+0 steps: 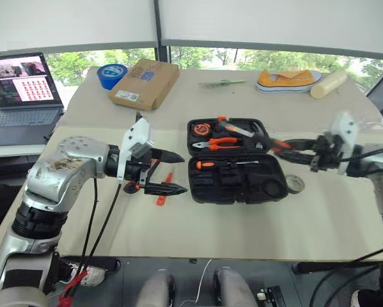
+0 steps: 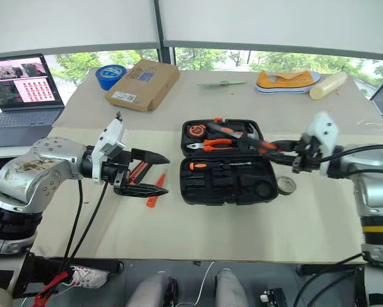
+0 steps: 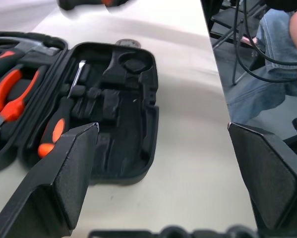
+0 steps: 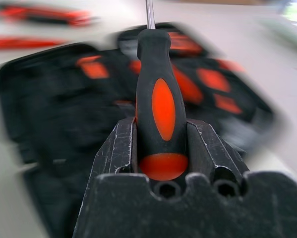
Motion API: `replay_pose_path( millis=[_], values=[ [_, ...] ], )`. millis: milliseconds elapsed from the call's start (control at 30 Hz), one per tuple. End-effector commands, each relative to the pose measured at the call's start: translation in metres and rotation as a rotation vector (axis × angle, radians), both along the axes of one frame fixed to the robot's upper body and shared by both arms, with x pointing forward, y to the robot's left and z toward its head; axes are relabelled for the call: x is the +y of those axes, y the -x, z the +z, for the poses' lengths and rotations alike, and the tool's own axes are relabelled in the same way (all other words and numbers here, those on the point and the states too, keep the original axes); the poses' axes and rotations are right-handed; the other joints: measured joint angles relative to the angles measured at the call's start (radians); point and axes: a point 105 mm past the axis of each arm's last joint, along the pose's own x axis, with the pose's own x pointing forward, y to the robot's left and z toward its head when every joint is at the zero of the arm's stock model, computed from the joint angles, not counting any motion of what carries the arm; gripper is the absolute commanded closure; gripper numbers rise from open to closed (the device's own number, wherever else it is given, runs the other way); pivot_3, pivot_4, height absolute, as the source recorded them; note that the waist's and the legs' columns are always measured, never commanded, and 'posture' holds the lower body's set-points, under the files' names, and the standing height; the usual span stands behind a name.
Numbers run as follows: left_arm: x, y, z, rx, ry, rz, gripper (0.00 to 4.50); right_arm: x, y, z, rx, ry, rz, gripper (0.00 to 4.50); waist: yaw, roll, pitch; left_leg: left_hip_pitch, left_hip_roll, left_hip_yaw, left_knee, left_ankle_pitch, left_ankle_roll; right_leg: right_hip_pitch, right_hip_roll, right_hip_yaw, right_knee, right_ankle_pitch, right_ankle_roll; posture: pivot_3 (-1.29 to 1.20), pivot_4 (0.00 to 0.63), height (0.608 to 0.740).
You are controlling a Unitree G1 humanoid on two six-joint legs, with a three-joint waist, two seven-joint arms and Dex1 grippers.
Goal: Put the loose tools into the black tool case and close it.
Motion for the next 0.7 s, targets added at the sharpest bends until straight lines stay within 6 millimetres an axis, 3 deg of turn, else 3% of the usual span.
replay_pose_path(
  millis=[33,133,400,700],
  values=[
    [-0.004,0.002,0.009,-0.057,-0.004,-0.032,0.0,0.003,-0.009,-0.007,-0.068,0.146,0.103,3.48,0.003,0.0,0.0,-0.001,0.0,0.0,0.0,0.0,0.0,0.0,-0.001,0.0,0.0,0.0,0.001,0.0,0.15,0.735],
    [-0.004,0.002,0.01,-0.065,-0.007,-0.033,0.0,-0.001,-0.022,-0.011,-0.113,0.213,0.113,3.48,0.003,0.0,0.0,-0.002,-0.001,0.001,0.001,0.0,-0.001,-0.001,-0.002,0.0,-0.001,0.001,0.002,0.0,0.15,0.735],
    [-0.001,0.002,0.011,-0.08,-0.009,-0.013,0.0,-0.018,-0.034,-0.017,-0.169,0.331,0.139,3.48,-0.01,0.0,0.0,-0.002,0.0,0.0,0.0,0.003,-0.005,-0.002,-0.001,-0.001,-0.001,0.001,0.001,0.0,0.15,0.735],
    [-0.002,0.0,0.011,-0.093,-0.008,-0.002,0.0,-0.022,-0.033,-0.02,-0.172,0.37,0.179,3.48,-0.011,0.0,0.0,-0.002,0.0,0.0,0.0,0.003,-0.006,-0.002,-0.001,-0.001,0.0,0.001,0.001,0.0,0.15,0.735]
  ],
)
